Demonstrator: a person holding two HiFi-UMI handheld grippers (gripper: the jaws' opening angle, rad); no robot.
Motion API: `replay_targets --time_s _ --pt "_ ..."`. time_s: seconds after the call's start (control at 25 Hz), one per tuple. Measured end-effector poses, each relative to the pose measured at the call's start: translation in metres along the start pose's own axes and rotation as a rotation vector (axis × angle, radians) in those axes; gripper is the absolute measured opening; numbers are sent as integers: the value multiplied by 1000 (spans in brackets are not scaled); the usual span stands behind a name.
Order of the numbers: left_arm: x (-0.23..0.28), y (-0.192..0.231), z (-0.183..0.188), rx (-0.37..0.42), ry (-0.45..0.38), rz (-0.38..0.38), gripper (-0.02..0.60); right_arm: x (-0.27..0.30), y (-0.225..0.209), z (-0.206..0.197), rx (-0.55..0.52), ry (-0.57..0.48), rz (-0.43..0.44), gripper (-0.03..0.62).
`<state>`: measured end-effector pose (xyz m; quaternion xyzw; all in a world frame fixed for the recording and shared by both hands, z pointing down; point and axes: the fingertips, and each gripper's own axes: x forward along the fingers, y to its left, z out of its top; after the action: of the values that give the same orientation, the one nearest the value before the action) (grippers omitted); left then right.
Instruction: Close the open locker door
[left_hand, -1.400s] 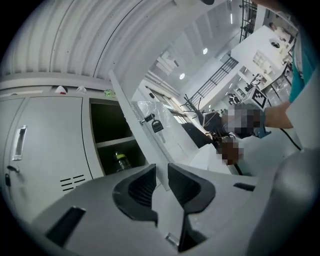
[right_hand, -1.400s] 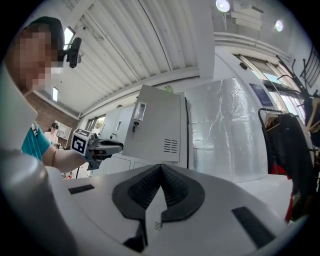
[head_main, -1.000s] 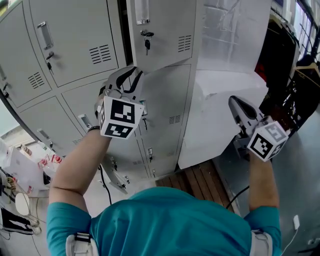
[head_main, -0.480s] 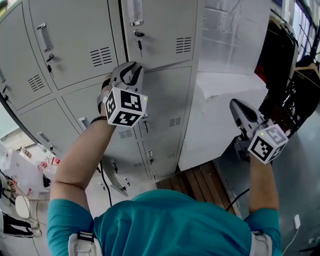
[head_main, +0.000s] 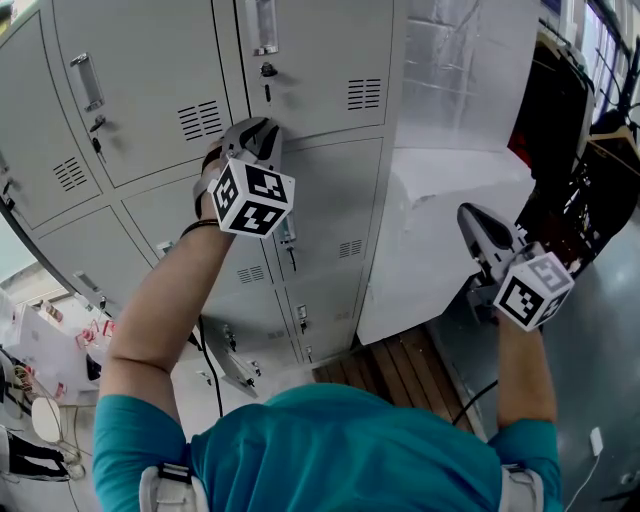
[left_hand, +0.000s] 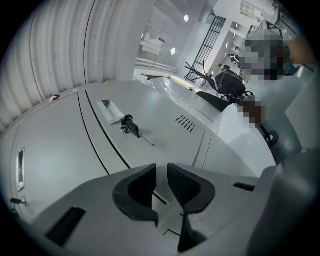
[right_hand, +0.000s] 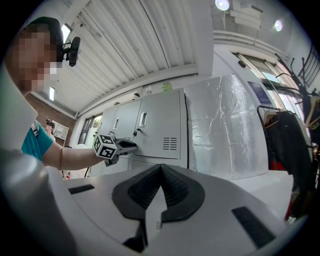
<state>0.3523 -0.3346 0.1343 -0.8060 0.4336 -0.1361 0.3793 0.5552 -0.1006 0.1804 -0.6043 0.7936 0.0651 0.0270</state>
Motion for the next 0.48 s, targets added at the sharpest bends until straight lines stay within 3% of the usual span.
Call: replay_targets --time_s 0.24,0.28,0.48 --pt "17 7 -9 -3 68 22 75 1 0 -3 3 -3 0 -2" --pt "18 10 -10 10 74 35 35 1 0 -3 4 -3 0 -2" --pt "19 13 -10 63 90 47 8 3 1 -4 5 -1 4 -2"
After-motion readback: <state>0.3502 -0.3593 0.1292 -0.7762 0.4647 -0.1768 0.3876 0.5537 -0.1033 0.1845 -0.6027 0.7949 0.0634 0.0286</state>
